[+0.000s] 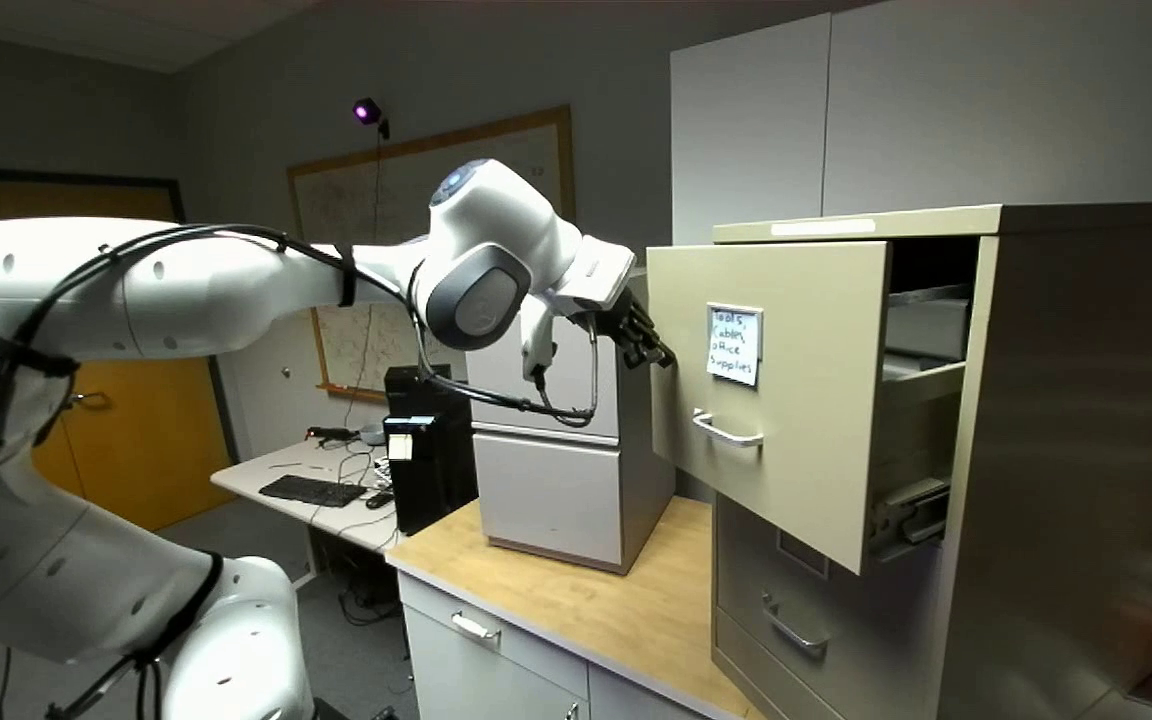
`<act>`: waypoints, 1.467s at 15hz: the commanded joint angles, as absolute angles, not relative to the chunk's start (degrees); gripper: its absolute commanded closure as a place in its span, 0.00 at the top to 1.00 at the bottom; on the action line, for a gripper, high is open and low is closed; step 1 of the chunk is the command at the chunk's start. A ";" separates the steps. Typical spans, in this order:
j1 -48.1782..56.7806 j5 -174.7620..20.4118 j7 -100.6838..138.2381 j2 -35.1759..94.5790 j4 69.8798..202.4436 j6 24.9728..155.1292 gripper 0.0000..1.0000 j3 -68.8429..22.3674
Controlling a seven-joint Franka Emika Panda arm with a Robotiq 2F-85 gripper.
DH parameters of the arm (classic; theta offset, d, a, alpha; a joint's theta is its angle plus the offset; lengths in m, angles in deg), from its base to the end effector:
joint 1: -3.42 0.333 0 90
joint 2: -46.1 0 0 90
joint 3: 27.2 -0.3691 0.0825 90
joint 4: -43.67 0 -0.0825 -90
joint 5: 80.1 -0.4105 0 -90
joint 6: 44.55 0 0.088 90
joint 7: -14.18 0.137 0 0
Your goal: Close the top drawer of the beige file cabinet
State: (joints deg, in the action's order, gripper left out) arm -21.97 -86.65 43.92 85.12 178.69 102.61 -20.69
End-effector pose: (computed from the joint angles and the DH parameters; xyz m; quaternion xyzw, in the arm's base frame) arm 0.3419 -0.2307 0.6913 -0.7550 0.4900 -0.4288 0.0781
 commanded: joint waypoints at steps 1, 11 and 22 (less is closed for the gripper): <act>-27.61 -84.55 49.84 81.82 179.72 114.25 0.00 -24.73; -44.81 -79.72 57.18 68.77 172.33 128.56 0.00 -38.30; -44.30 -80.40 53.50 57.89 159.00 122.13 0.00 -40.02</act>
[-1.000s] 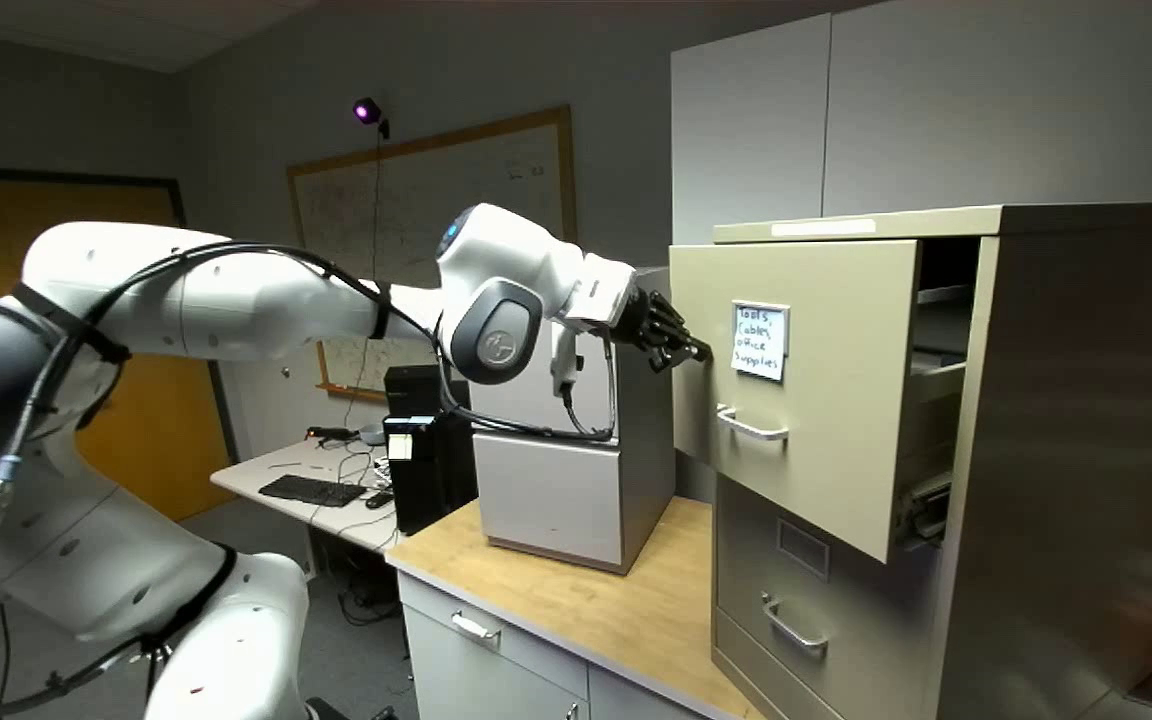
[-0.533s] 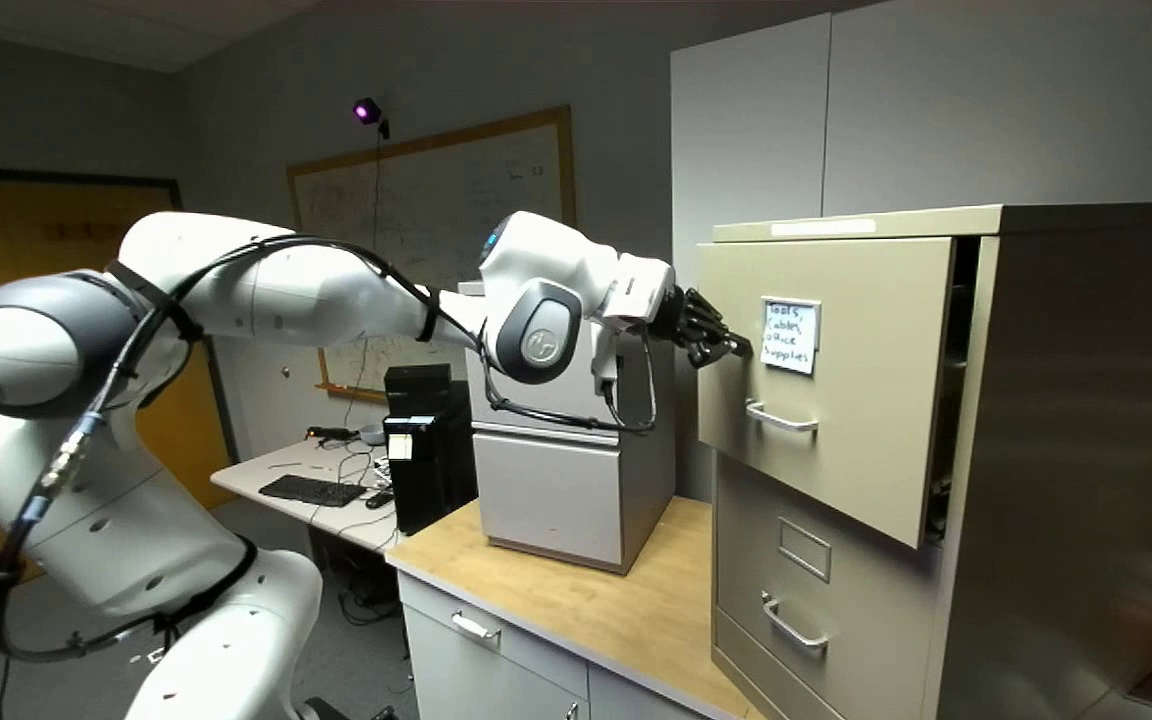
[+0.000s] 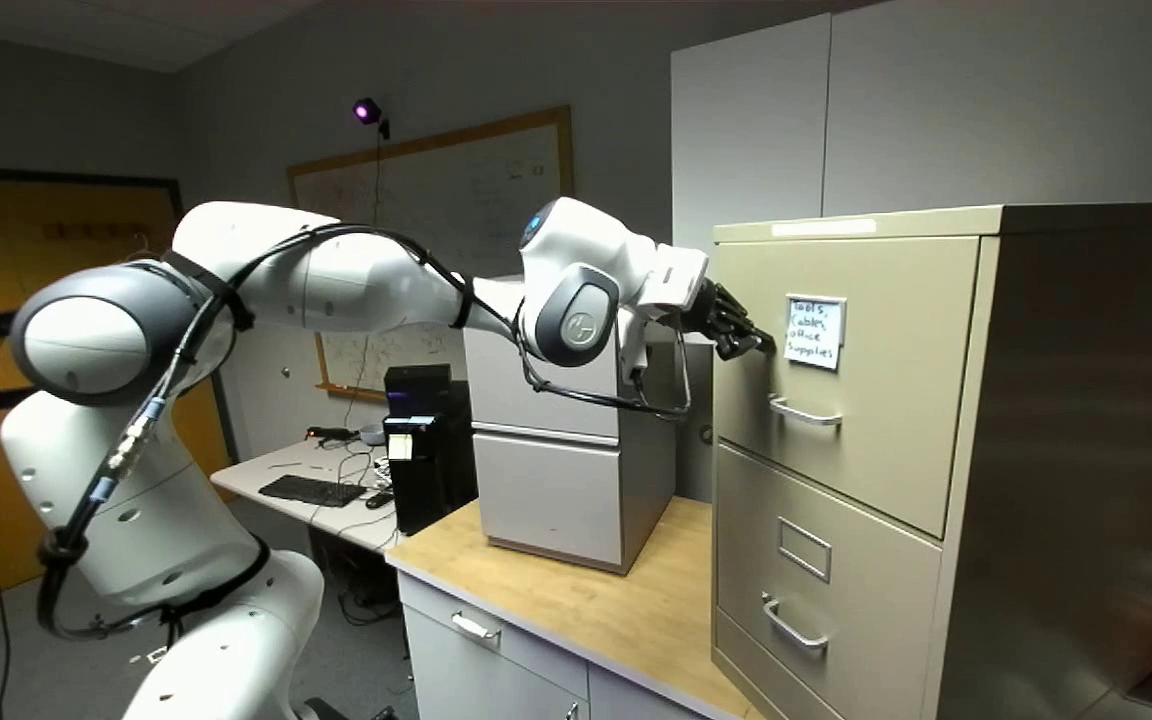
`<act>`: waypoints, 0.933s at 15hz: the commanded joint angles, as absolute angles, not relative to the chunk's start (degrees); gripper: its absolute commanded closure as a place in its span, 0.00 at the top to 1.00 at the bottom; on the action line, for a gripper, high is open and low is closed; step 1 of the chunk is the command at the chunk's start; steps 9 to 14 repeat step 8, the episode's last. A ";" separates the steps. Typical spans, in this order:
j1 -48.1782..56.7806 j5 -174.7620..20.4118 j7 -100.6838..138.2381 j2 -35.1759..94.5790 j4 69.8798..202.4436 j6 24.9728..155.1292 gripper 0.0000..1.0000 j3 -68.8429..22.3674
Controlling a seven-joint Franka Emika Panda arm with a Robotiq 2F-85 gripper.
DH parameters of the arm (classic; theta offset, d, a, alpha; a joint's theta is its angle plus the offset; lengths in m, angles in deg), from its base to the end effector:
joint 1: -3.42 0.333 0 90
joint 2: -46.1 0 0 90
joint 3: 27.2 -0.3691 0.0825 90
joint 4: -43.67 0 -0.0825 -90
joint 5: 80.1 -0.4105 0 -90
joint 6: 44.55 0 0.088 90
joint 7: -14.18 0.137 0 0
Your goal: Close the top drawer of the beige file cabinet
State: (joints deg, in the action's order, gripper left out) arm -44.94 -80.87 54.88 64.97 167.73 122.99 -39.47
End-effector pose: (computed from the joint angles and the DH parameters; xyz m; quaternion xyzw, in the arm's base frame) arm 0.4480 -0.3045 0.6908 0.6767 -0.5260 0.5151 0.0070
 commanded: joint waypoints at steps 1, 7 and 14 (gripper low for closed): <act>-43.81 -80.88 52.84 57.47 158.12 120.71 0.00 -39.71; -32.86 -80.71 50.36 56.02 154.62 114.08 0.00 -29.93; -30.92 -81.20 49.22 55.98 154.29 113.16 0.00 -28.14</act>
